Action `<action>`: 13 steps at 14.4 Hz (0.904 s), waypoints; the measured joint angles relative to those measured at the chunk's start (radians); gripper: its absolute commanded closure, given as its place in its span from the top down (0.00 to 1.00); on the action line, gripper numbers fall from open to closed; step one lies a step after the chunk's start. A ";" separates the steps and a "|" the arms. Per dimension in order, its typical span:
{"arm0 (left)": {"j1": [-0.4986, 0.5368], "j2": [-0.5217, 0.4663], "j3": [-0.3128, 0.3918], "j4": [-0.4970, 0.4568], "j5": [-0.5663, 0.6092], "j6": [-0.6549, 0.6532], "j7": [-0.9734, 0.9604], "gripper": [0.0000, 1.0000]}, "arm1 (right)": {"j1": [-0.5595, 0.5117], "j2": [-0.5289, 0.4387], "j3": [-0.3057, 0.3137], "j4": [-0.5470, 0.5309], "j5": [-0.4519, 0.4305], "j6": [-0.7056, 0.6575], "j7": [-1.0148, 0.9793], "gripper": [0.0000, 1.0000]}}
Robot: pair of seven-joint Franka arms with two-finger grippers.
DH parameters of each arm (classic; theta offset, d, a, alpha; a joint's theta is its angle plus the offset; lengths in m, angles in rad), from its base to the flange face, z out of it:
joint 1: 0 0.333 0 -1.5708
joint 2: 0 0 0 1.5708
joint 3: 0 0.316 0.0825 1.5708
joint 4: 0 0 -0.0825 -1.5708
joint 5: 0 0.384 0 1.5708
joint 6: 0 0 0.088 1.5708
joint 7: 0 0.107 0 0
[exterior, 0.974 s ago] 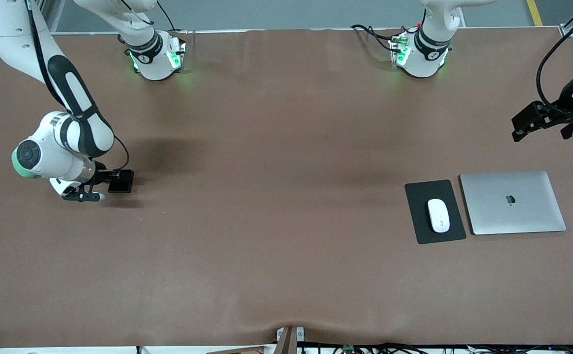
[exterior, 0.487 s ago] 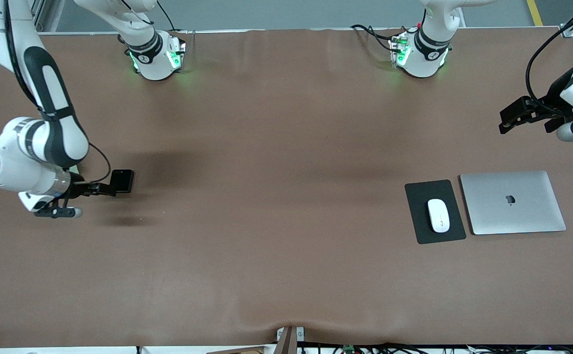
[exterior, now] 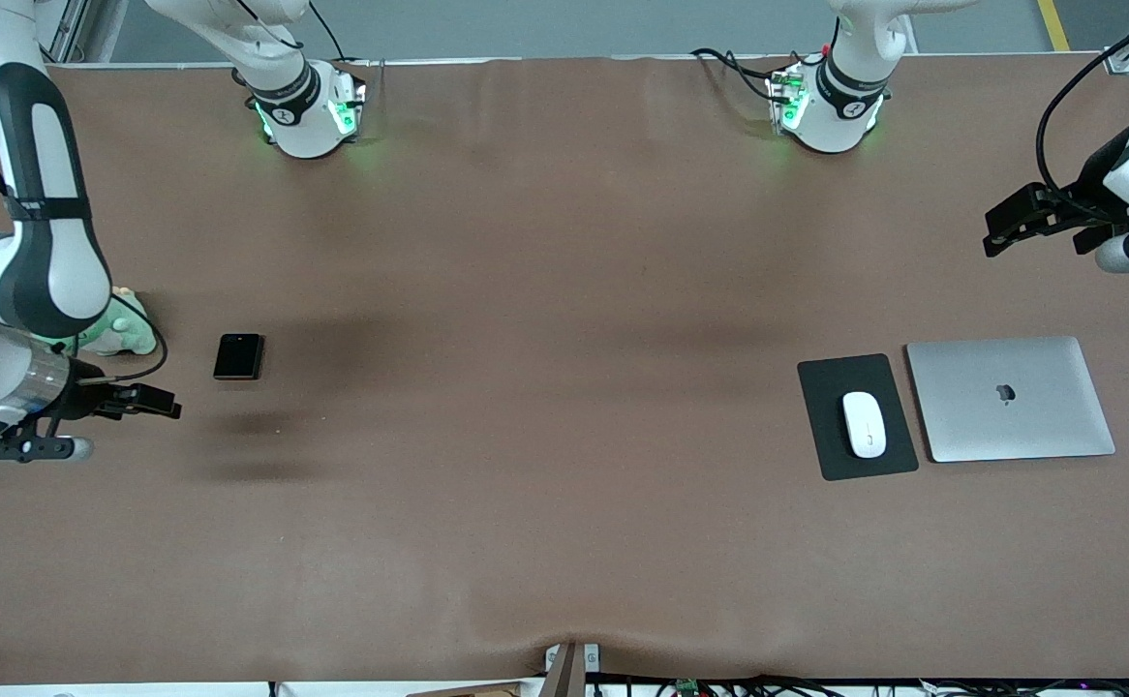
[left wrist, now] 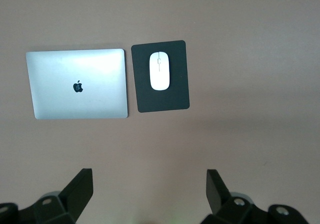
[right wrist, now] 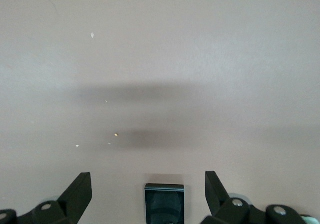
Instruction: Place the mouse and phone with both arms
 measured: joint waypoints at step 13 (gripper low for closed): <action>0.001 -0.057 0.001 -0.055 0.000 0.022 0.000 1.00 | 0.000 -0.097 0.007 0.331 -0.080 -0.477 0.000 1.00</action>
